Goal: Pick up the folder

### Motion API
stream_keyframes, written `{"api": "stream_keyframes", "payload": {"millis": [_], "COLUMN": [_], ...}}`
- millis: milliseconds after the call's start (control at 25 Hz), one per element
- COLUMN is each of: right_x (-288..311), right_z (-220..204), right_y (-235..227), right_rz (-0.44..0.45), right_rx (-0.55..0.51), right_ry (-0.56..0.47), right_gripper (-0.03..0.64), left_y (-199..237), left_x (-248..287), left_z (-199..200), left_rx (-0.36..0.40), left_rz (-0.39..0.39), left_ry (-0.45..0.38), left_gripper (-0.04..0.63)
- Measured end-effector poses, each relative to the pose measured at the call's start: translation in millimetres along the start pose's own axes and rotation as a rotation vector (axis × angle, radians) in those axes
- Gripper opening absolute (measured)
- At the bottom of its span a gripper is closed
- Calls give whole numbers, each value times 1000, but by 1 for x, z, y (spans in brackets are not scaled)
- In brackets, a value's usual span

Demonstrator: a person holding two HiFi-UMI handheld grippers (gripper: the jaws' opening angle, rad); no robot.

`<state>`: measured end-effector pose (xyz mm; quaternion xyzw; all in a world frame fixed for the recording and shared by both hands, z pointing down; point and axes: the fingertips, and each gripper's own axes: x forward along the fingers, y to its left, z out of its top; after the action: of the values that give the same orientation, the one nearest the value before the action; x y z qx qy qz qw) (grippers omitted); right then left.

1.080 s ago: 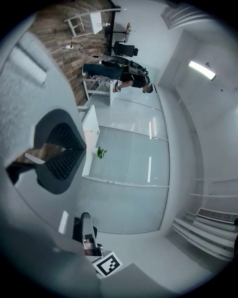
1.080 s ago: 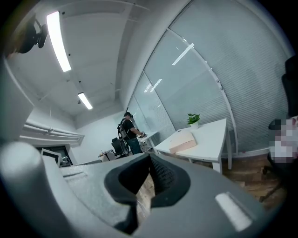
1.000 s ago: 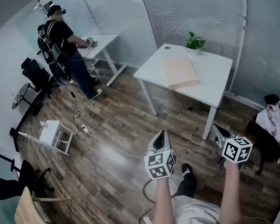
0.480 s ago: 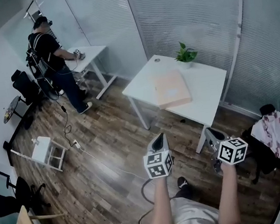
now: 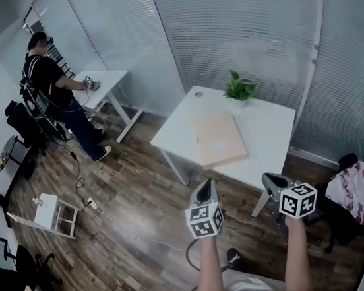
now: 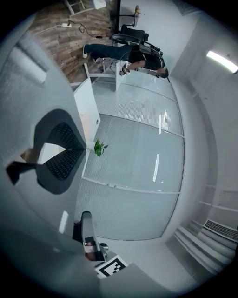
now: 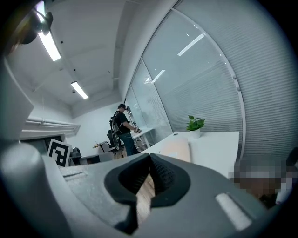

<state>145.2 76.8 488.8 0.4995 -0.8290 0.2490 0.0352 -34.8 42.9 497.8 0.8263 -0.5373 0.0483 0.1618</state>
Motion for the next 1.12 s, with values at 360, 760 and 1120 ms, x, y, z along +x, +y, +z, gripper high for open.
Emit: {"api": "stream_keyframes", "payload": {"millis": [360,760,1120], "right_x": [77,117,140], "right_z": [18,15,10], "right_y": [-13,-26,-32], "right_rz": [60,84,90], "right_rx": [-14,78,104], "right_ry": [75,76,86], "right_gripper": [-1,-2,-1], "left_y": [50,81,107], "left_x": [48,65,58], "left_z": [4,-12,-15], "left_rx": [-76,-97,-97], "left_rz": [54,77,121], "left_ry": [9,62,67], "left_gripper": [8,8,8]}}
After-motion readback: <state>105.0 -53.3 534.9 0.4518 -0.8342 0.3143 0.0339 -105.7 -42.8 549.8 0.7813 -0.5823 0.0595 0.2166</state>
